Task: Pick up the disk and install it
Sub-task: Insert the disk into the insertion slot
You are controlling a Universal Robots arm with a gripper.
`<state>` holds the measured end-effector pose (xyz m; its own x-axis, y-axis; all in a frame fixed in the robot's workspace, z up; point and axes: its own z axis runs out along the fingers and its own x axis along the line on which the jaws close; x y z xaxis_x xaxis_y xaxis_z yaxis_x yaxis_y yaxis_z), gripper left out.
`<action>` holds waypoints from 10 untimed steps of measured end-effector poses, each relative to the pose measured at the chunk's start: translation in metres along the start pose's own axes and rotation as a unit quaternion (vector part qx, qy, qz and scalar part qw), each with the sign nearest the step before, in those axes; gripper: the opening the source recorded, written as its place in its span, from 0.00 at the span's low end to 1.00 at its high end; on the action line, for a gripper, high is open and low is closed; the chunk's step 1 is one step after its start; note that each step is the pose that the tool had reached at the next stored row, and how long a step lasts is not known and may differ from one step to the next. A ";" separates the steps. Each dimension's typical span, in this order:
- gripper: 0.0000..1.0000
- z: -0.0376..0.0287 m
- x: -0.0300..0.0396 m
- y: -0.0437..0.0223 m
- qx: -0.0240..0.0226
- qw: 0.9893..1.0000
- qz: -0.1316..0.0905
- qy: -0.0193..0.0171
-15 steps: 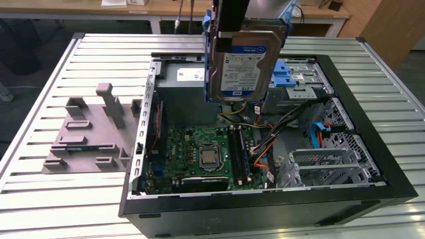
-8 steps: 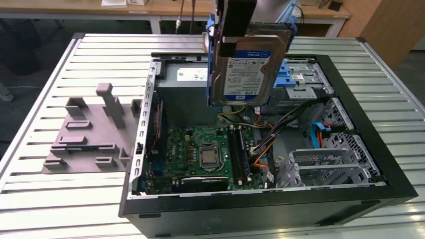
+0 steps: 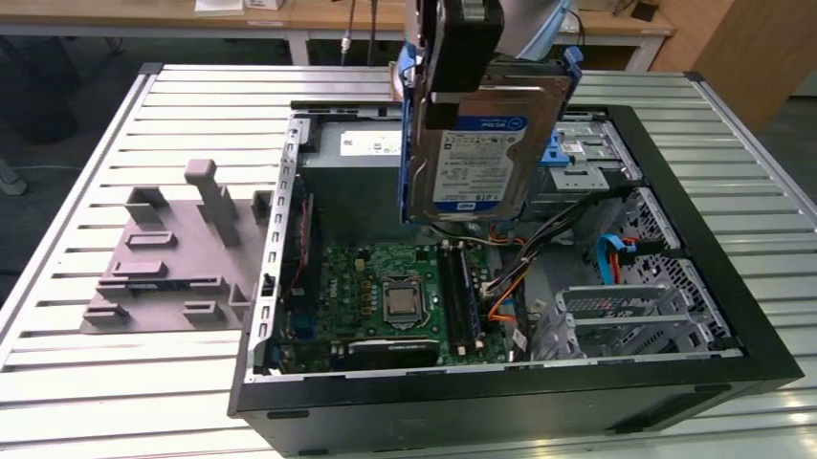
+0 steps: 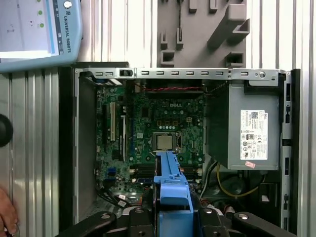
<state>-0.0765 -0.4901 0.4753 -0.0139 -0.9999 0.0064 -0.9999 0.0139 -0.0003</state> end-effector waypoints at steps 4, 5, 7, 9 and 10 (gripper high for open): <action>0.36 0.0012 0.0124 -0.0002 0.000 1.000 0.000 0.000; 0.36 0.0015 0.0154 -0.0003 0.000 1.000 0.000 0.000; 0.36 0.0016 0.0202 -0.0005 0.000 1.000 0.000 0.000; 0.36 0.0019 0.0232 -0.0017 0.000 1.000 0.000 0.000; 0.36 0.0020 0.0240 -0.0036 0.000 1.000 0.000 0.000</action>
<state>-0.0732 -0.5142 0.4735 -0.0140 -0.9999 0.0065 -0.9999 0.0140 -0.0002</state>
